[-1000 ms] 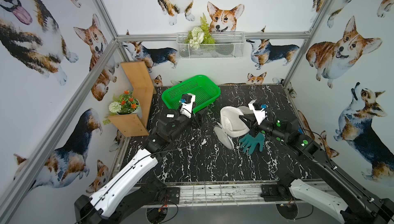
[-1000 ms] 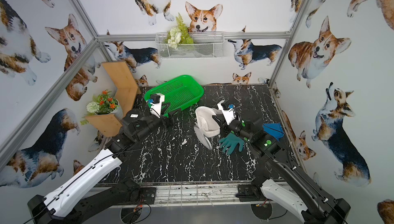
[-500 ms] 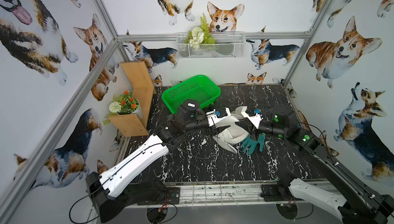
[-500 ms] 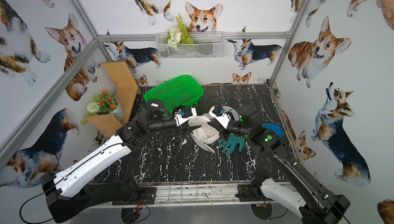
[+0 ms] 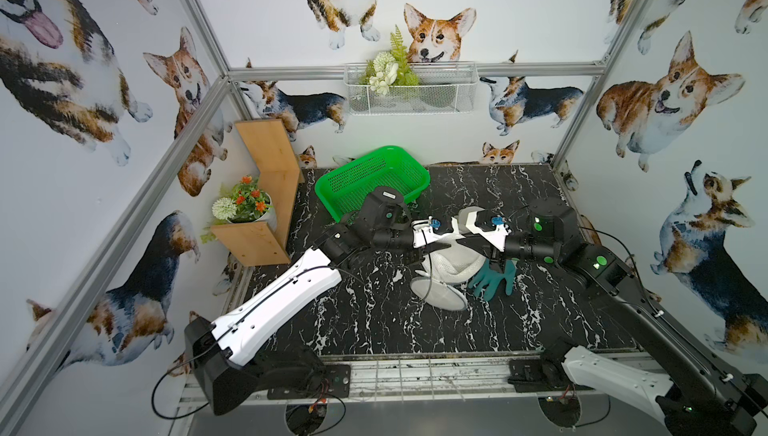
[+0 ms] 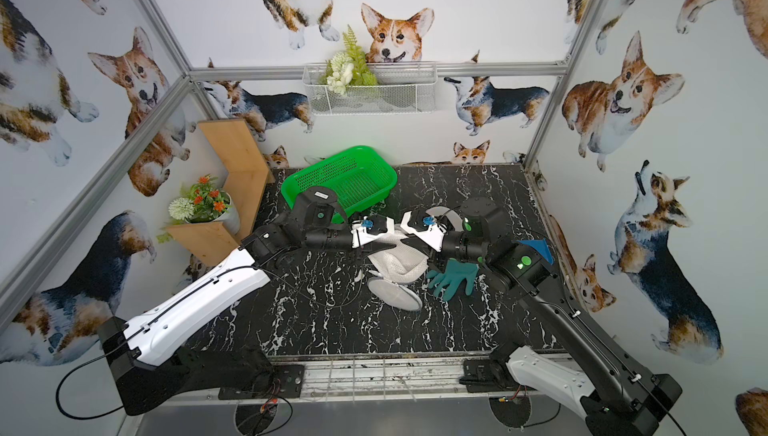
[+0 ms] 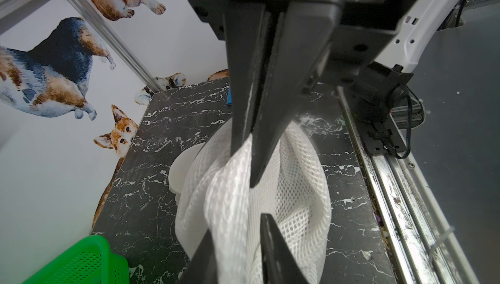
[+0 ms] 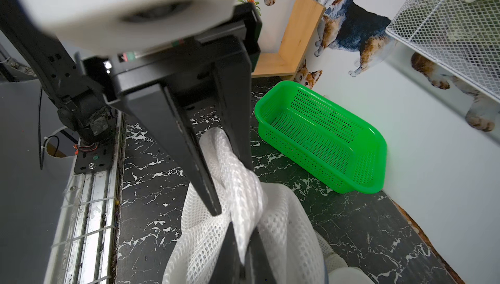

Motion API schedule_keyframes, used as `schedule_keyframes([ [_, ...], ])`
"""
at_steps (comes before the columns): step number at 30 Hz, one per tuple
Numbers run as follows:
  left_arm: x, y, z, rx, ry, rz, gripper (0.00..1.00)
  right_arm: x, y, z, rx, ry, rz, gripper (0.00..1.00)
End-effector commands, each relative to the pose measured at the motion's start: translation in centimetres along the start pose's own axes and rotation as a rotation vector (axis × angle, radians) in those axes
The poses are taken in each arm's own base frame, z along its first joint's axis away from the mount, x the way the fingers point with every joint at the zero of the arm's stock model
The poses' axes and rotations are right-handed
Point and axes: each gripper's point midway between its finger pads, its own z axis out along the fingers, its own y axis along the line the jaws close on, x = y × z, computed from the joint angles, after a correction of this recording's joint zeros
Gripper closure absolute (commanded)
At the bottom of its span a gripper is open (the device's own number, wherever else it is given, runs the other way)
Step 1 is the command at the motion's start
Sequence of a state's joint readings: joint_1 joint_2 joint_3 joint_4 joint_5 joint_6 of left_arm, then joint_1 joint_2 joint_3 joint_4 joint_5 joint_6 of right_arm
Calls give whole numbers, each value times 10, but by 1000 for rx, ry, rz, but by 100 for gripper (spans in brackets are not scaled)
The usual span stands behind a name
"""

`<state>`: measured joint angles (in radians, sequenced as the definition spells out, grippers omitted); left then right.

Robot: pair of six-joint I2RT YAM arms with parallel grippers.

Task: Turn the laundry bag inside out
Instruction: Turn over the laundry bag.

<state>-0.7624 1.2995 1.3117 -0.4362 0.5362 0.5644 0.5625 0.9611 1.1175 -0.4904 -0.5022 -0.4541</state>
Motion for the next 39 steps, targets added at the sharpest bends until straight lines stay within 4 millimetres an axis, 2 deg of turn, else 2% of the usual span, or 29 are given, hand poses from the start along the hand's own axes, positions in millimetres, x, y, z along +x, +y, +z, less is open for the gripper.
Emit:
schedule_keyframes([
  [1,-1,-10,1,57,-11,-3,89,-13,-4,-2,13,-41,-58,100],
  [3,-2,-9,0,52,-10,-9,100,-15,-5,-2,20,-52,-52,100],
  [5,-2,-7,0,38,-12,-19,100,-16,-7,-3,37,-64,-29,97],
  [7,-3,-2,-1,3,-20,-37,100,-18,-14,-5,83,-84,27,73],
  [9,-1,10,-2,-72,-18,-78,100,-25,-26,-13,166,-135,130,58],
  [11,2,23,-3,-155,-22,-136,100,-32,-43,-25,269,-198,288,48],
  [14,6,40,-6,-274,-56,-236,100,-26,-66,-43,418,-250,576,42],
  [17,5,50,-11,-347,-118,-315,100,-9,-68,-48,460,-233,827,41],
  [20,2,53,-17,-384,-192,-368,100,9,-54,-42,410,-188,1022,44],
  [23,-2,50,-18,-363,-239,-379,100,15,-36,-35,315,-159,1106,47],
  [27,-8,42,-17,-320,-271,-354,100,14,-30,-34,281,-169,1122,48],
  [33,-11,35,-19,-286,-289,-338,100,14,-40,-40,341,-171,1081,48],
  [37,-12,33,-20,-279,-300,-338,100,13,-42,-39,338,-155,1062,59],
  [39,-13,32,-21,-276,-305,-335,100,12,-43,-40,348,-151,1053,60],
])
